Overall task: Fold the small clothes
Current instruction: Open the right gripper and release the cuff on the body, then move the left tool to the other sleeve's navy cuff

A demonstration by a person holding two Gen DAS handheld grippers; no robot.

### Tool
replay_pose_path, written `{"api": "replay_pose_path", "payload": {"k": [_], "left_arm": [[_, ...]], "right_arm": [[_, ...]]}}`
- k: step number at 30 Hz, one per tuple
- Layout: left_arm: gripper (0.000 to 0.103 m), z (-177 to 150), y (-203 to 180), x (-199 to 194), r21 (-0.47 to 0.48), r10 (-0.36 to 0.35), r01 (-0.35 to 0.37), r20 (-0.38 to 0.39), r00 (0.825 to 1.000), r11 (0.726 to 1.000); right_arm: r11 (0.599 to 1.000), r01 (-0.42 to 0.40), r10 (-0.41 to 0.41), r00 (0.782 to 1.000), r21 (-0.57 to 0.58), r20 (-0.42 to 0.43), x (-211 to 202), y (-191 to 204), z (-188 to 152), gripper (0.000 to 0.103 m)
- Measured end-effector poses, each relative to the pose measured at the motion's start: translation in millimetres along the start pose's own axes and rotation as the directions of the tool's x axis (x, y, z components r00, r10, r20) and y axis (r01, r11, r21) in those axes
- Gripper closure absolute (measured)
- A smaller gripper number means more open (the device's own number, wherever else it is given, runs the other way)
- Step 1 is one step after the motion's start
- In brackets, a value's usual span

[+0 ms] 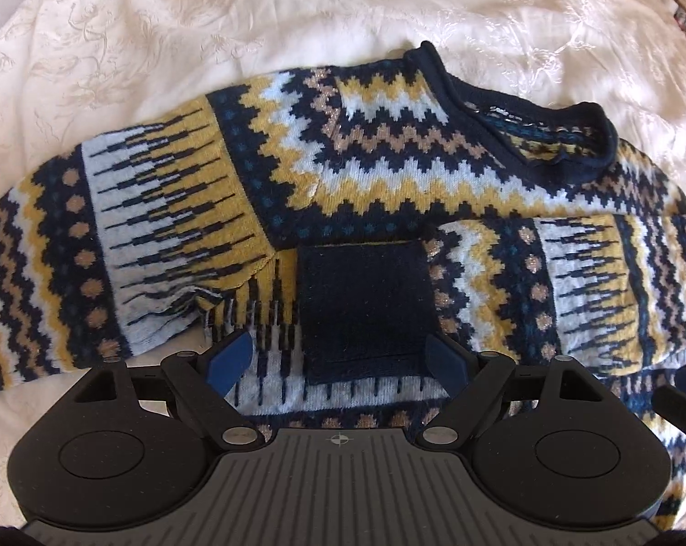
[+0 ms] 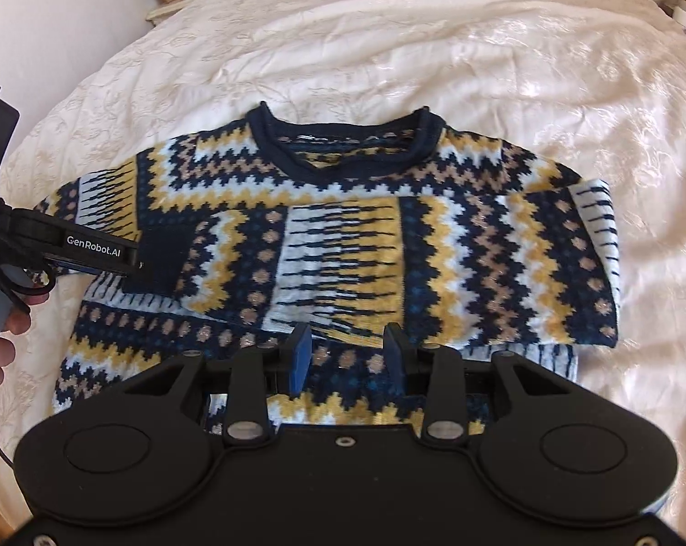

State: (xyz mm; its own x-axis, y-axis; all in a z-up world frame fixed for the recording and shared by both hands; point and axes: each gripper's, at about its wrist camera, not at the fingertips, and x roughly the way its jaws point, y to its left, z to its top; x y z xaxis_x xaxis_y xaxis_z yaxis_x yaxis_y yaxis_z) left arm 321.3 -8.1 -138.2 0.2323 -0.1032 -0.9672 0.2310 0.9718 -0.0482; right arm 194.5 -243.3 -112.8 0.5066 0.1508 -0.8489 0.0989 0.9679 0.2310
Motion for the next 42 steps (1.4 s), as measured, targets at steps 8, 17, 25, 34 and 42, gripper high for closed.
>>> {"api": "replay_pose_path", "payload": {"k": [8, 17, 25, 34, 42], "left_arm": [[0.084, -1, -2, 3, -0.054, -0.042, 0.041, -0.031, 0.999, 0.998], [0.095, 0, -22, -59, 0.041, 0.015, -0.023, 0.175, 0.985, 0.999], [0.095, 2, 6, -27, -0.057, 0.033, -0.029, 0.057, 0.998, 0.998], [0.094, 6, 13, -17, -0.06, 0.096, -0.092, 0.071, 0.993, 0.994], [0.071, 9, 15, 12, -0.045, 0.163, -0.163, -0.007, 0.987, 0.986]], "right_arm": [[0.999, 0.021, -0.02, 1.0, 0.04, -0.015, 4, -17, -5, 0.057], [0.996, 0.038, -0.038, 0.999, 0.079, -0.009, -1, -30, -14, 0.057], [0.987, 0.095, -0.097, 0.995, 0.13, 0.015, 2, -53, -5, 0.057], [0.969, 0.155, -0.161, 0.987, 0.191, 0.018, 21, -89, 24, 0.056], [0.929, 0.247, -0.228, 0.969, 0.275, -0.098, 45, -127, 19, 0.056]]}}
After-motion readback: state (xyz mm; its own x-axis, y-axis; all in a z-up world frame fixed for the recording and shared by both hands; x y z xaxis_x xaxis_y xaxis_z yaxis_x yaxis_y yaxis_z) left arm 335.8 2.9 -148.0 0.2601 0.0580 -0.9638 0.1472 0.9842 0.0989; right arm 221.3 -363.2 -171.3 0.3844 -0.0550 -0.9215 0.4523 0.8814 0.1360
